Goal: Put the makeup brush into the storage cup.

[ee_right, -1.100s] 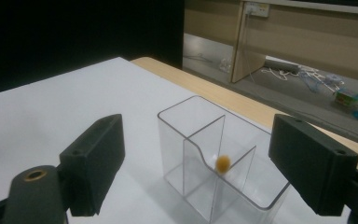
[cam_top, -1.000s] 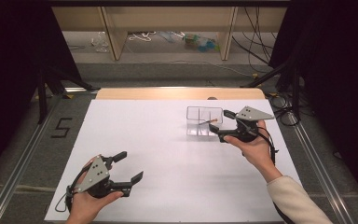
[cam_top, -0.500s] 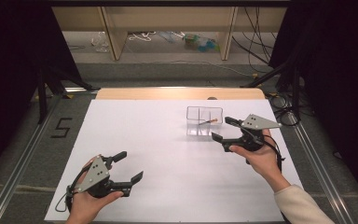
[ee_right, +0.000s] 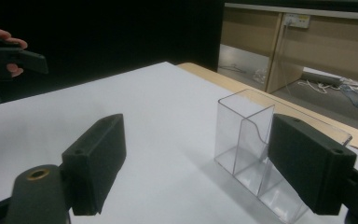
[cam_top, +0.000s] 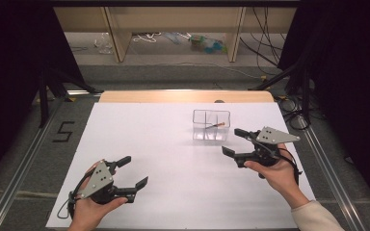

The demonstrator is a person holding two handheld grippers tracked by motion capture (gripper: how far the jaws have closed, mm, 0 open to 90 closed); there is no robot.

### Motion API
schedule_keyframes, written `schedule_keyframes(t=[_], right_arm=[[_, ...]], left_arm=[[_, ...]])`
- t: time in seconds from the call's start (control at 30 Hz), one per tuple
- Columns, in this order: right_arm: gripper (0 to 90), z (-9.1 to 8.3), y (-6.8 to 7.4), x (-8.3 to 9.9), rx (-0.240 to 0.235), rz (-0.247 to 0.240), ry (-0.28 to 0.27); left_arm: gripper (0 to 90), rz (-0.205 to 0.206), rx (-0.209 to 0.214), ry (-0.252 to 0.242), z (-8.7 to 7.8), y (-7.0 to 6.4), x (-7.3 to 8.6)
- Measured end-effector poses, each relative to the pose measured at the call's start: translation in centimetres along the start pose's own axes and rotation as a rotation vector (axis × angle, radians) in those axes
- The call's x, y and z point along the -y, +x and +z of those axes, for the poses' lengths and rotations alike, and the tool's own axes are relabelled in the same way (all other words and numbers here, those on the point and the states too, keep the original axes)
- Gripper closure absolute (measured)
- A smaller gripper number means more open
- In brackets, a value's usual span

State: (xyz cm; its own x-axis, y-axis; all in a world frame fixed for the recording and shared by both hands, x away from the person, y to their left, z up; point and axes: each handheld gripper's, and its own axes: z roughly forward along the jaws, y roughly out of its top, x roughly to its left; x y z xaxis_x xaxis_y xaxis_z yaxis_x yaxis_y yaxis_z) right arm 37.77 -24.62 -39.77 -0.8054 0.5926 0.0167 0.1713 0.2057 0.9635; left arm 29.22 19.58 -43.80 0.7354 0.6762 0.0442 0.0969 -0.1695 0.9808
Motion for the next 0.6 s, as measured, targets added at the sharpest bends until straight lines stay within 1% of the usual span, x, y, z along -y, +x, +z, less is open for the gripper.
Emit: schedule_keyframes(t=[0.03, 0.07, 0.1, 0.13, 0.17, 0.2, 0.23, 0.27, 0.3, 0.33, 0.37, 0.4, 0.43, 0.47, 0.57, 0.6], right_arm=[[20.8, -0.2, 0.1, 0.0, -0.007, 0.005, 0.013], [20.9, -0.2, 0.2, 0.1, -0.017, 0.008, -0.002], [21.0, -0.5, 0.4, 0.1, -0.026, 0.014, 0.010], [21.0, -0.6, 0.4, 0.1, -0.025, -0.005, -0.009], [21.2, -1.0, 0.7, 0.2, -0.040, 0.016, 0.001], [21.2, -1.0, 0.7, 0.2, -0.040, 0.016, 0.001], [21.3, -1.1, 0.9, 0.2, -0.049, 0.019, -0.012], [21.5, -1.3, 0.9, 0.3, -0.047, 0.012, -0.003], [21.7, -1.5, 1.0, 0.3, -0.055, 0.008, -0.001], [21.8, -1.5, 1.0, 0.4, -0.053, -0.002, -0.007], [22.0, -1.6, 1.2, 0.5, -0.059, 0.012, -0.005], [22.2, -1.8, 1.2, 0.6, -0.069, 0.010, 0.002], [22.5, -1.8, 1.2, 0.8, -0.068, -0.010, -0.019], [22.7, -1.8, 1.2, 0.9, -0.074, -0.008, -0.026], [22.9, -2.1, 1.6, 1.3, -0.083, 0.002, -0.005], [22.9, -2.1, 1.7, 1.5, -0.088, -0.003, -0.008]], left_arm=[[14.9, -0.001, 0.001, -0.001, 0.0, 0.0, 0.0], [14.9, -0.001, 0.001, -0.002, 0.0, 0.0, 0.0], [14.9, -0.001, 0.001, -0.003, 0.0, 0.0, 0.0], [14.9, -0.005, 0.003, -0.003, 0.0, 0.0, 0.0], [14.8, -0.004, 0.000, -0.002, 0.0, 0.0, 0.0], [14.8, -0.002, 0.000, 0.000, 0.0, 0.0, 0.0], [14.9, -0.002, 0.000, 0.000, 0.0, 0.0, 0.0], [14.9, -0.001, -0.001, 0.001, 0.0, 0.0, 0.0], [14.9, 0.000, -0.001, 0.001, 0.0, 0.0, 0.0], [14.9, 0.001, -0.001, 0.001, 0.0, 0.0, 0.0], [14.9, 0.005, -0.001, 0.003, 0.0, 0.1, 0.0], [14.9, 0.006, -0.001, 0.003, 0.0, 0.0, 0.0], [14.9, 0.004, -0.001, 0.001, 0.0, 0.0, 0.0], [14.9, 0.004, -0.001, 0.001, 0.0, 0.0, 0.0], [14.9, 0.005, -0.001, 0.001, 0.0, 0.1, 0.0], [14.8, 0.002, -0.003, 0.002, 0.0, 0.1, 0.0]])
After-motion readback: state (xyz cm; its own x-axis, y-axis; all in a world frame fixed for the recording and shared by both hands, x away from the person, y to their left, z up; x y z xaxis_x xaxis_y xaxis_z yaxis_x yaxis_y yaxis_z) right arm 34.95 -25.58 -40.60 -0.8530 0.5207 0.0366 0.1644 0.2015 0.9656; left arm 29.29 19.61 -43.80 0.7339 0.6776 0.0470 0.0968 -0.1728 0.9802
